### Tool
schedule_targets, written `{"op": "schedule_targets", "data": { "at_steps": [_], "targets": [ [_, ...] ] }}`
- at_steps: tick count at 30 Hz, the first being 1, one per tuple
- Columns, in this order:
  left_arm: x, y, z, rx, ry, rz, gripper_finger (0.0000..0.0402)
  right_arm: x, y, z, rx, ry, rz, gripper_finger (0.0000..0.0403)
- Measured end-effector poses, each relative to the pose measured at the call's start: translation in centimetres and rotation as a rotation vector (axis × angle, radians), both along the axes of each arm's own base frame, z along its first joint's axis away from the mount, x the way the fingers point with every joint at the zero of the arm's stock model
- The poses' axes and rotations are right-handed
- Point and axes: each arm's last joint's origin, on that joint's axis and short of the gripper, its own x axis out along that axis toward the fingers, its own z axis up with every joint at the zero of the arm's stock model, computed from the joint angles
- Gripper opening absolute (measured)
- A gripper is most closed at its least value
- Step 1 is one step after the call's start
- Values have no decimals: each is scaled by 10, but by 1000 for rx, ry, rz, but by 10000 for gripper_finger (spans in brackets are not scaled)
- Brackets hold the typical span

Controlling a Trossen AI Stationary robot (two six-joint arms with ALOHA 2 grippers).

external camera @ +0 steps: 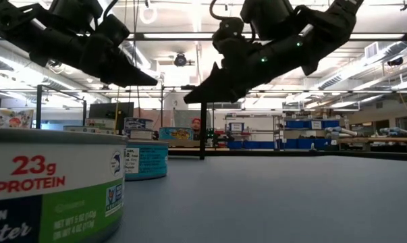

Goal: Stack canned seafood by type on shelf
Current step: Put the blue tuna can on the shelf aligned with the other blue tuna can

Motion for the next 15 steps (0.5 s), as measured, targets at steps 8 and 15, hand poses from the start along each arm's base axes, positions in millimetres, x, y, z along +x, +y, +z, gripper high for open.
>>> {"op": "schedule_targets", "data": {
  "at_steps": [8,15],
  "targets": [
    [0,0,0,-18,-1,2,5,-13,20,9,102,324,-24,2],
    [-1,-1,-2,-21,24,-7,5,-44,49,20,168,755,-77,21]
  ]
}}
